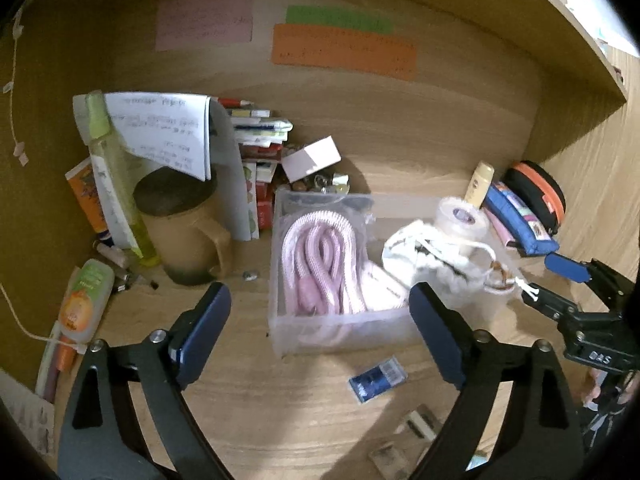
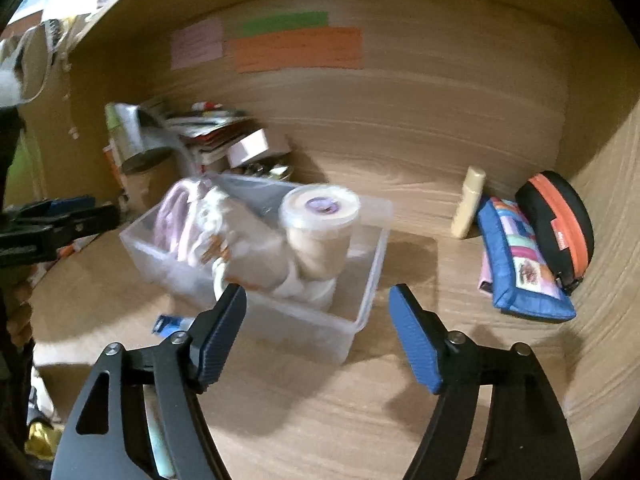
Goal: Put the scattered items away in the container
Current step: 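Move the left gripper to the blue card box while the right moves to the small grey item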
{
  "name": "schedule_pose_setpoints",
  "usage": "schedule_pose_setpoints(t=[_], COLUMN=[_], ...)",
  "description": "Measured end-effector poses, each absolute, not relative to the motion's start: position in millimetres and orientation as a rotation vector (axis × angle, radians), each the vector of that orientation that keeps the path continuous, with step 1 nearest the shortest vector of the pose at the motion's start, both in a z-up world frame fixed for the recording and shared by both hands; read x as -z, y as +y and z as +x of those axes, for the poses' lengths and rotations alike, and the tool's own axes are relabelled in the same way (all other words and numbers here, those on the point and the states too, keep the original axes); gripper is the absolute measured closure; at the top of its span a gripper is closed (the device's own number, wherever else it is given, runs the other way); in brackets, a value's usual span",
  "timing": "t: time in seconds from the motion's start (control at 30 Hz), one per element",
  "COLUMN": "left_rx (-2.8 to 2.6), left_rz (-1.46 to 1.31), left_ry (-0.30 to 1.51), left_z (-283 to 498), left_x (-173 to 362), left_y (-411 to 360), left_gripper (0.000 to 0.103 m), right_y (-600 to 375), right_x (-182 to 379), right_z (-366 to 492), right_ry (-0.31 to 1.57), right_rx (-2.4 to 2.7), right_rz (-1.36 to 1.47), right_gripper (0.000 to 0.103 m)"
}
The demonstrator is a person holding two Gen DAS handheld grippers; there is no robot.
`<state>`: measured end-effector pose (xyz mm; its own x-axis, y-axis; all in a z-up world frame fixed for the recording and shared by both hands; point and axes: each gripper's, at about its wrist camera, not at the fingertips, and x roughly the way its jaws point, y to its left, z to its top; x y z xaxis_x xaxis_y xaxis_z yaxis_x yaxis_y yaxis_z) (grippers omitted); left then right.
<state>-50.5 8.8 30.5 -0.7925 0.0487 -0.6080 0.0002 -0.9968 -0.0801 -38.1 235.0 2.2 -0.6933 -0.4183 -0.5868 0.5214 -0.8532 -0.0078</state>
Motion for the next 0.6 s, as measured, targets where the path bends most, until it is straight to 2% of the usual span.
schedule_pose_setpoints(t=[0.13,0.2,0.47,0.6], left_rx=[-2.944,-2.945,-2.903,-2.813], left_rz=[-1.047,-1.068,-1.229,-1.372], left_ry=[-0.097,-0.099,-0.094,-0.167], left_z=[-42.0,-37.4,-31.4,-27.3], left_x=[-22.4,-16.9,15.9,44.5], left_y=[5.0,1.1,-12.5,-21.7], left_gripper=[0.01,0.006,0.006,0.006], right_y=[228.7,223.7,187.7,167.1], right_x=[5.9,10.3,39.9,54.4], right_z=[-21.8,-15.9,-6.2,-1.5], right_ry=[0.267,0.276,0.273,0.298], right_rx=[2.426,2.397,2.211,2.153], right_rz=[0.816,0.83,0.952,0.989], right_gripper=[0.032,0.032,0.032,0.032])
